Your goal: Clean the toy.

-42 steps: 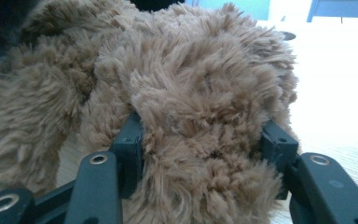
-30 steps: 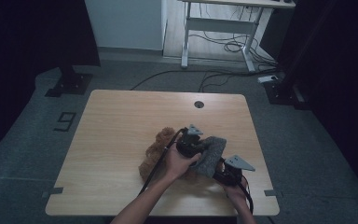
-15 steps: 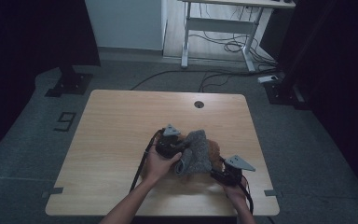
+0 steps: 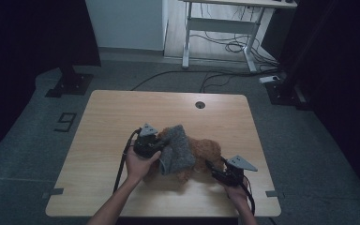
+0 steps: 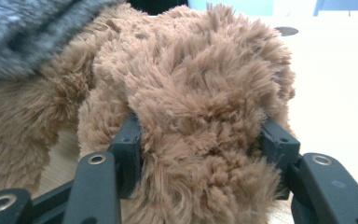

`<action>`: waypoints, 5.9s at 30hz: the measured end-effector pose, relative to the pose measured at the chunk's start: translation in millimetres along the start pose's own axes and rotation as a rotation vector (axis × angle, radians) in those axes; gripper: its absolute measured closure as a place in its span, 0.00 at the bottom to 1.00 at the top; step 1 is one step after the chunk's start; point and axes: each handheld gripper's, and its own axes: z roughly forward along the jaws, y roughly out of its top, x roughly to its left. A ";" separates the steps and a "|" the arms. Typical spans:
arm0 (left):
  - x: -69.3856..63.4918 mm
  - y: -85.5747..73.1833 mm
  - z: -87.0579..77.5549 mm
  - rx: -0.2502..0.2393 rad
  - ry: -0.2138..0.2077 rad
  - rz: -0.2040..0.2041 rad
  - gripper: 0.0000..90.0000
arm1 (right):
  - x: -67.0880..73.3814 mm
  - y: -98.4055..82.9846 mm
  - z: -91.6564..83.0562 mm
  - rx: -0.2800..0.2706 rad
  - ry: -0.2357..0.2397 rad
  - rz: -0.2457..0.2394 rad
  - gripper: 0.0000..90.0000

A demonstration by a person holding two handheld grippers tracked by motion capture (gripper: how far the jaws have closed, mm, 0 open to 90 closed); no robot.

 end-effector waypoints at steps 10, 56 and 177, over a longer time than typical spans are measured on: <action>45.8 -40.3 5.6 0.089 -0.023 -0.166 0.87 | -1.0 -0.8 0.3 -0.003 -0.001 0.011 0.50; -3.3 15.2 40.9 0.107 -0.067 -0.044 0.88 | -1.6 13.4 2.9 0.004 0.049 0.004 0.27; -0.2 33.8 6.5 0.063 0.113 0.133 0.87 | 4.5 3.4 19.0 0.012 -0.053 -0.016 0.32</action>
